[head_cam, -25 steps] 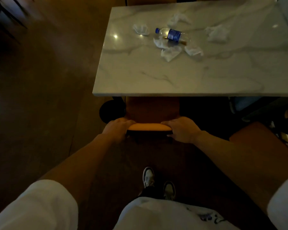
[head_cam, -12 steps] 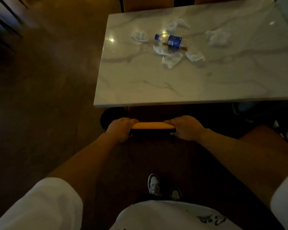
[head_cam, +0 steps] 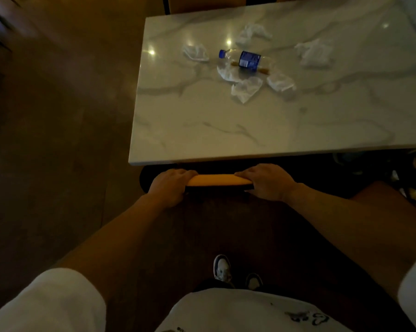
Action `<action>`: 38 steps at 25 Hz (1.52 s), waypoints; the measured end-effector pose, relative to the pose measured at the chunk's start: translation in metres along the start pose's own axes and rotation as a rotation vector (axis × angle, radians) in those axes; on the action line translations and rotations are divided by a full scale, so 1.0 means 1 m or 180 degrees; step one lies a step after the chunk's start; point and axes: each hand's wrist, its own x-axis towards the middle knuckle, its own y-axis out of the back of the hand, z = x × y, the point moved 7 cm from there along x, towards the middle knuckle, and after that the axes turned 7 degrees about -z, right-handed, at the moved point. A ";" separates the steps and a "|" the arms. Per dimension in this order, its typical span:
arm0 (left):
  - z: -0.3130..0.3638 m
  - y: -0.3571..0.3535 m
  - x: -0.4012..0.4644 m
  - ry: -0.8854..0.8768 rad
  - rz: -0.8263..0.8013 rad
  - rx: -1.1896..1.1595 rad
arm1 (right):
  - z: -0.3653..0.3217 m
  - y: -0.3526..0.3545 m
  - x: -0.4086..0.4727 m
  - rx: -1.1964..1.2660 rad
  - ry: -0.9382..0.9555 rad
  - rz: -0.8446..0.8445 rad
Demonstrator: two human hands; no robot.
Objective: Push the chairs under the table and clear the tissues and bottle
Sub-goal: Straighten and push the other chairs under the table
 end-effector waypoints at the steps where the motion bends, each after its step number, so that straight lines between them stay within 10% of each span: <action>1: -0.001 0.003 0.002 -0.0002 -0.0004 0.0002 | 0.001 0.004 0.001 0.0015 0.0011 0.0006; 27: -0.011 0.017 0.018 0.0125 0.0235 0.0031 | 0.005 0.022 0.019 -0.0032 0.0242 0.0052; 38: -0.011 0.007 0.021 0.0115 -0.0351 -0.0128 | 0.011 0.013 0.006 0.0277 -0.0775 -0.0114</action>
